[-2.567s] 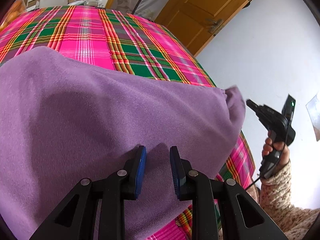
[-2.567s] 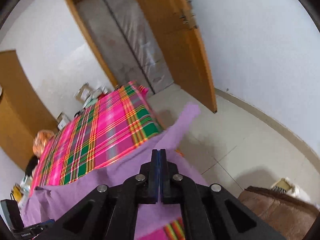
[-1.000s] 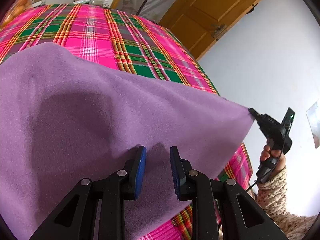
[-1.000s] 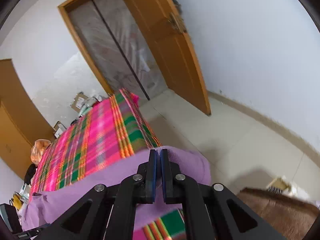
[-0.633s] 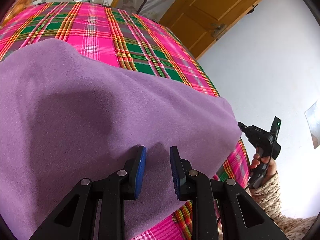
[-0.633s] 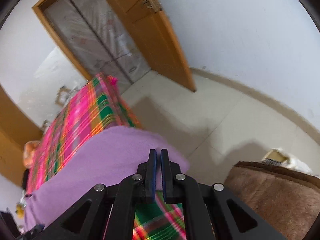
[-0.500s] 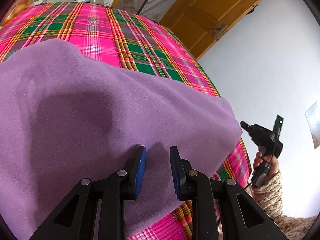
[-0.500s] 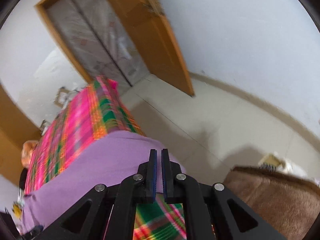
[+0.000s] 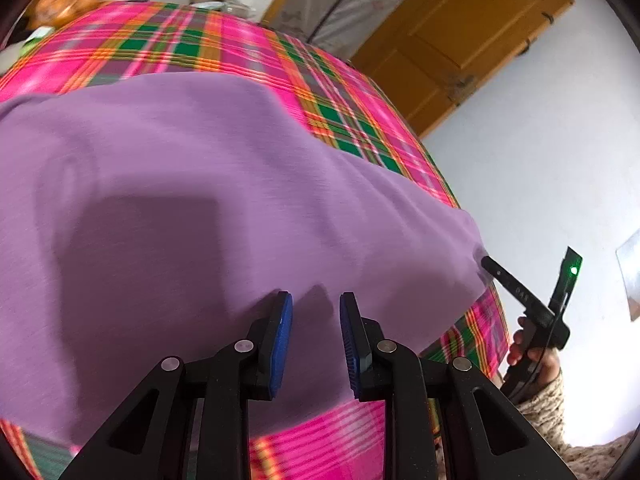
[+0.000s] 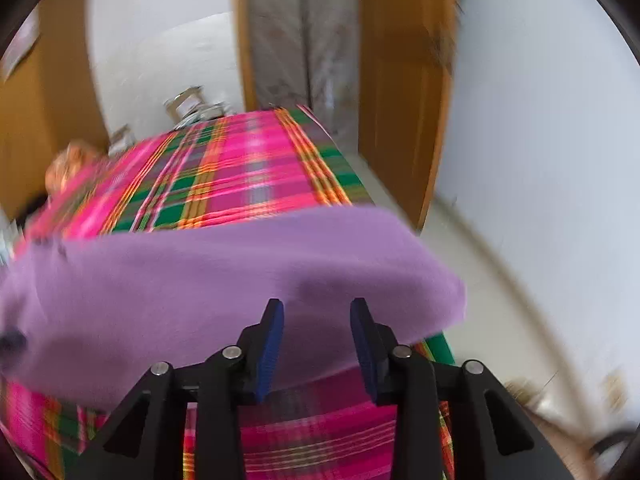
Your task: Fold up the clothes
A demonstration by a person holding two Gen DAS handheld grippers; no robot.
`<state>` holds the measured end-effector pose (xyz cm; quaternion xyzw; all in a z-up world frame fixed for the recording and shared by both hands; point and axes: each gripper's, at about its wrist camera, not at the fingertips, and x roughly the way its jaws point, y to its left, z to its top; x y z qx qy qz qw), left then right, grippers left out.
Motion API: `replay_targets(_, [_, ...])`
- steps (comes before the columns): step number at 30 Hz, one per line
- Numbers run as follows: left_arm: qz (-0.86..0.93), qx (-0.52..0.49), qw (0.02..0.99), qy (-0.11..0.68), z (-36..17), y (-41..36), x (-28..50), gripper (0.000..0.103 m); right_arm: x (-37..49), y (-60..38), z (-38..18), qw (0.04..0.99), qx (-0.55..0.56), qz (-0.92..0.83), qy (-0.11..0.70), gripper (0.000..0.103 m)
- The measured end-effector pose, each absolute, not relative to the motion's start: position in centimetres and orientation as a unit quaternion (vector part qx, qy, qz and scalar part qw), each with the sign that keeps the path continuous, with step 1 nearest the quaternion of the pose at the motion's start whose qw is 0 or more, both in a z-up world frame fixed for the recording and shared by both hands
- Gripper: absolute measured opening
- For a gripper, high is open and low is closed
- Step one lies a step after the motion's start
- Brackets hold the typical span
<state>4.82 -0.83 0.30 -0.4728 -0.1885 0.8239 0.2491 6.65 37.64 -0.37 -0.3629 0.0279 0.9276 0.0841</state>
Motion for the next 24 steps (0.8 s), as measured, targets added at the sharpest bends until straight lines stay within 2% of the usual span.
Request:
replay_targets(4, [0.827, -0.466, 0.232, -0.213, 0.1, -3.7, 5.4, 0.025, 7.0, 33.1, 0.2, 0.036, -0.353, 0.935, -0.025, 0.036])
replay_targets(24, [0.846, -0.426, 0.078, -0.311, 0.2, -18.5, 5.4, 0.026, 4.5, 20.2, -1.1, -0.099, -0.400, 0.910, -0.043, 0.036])
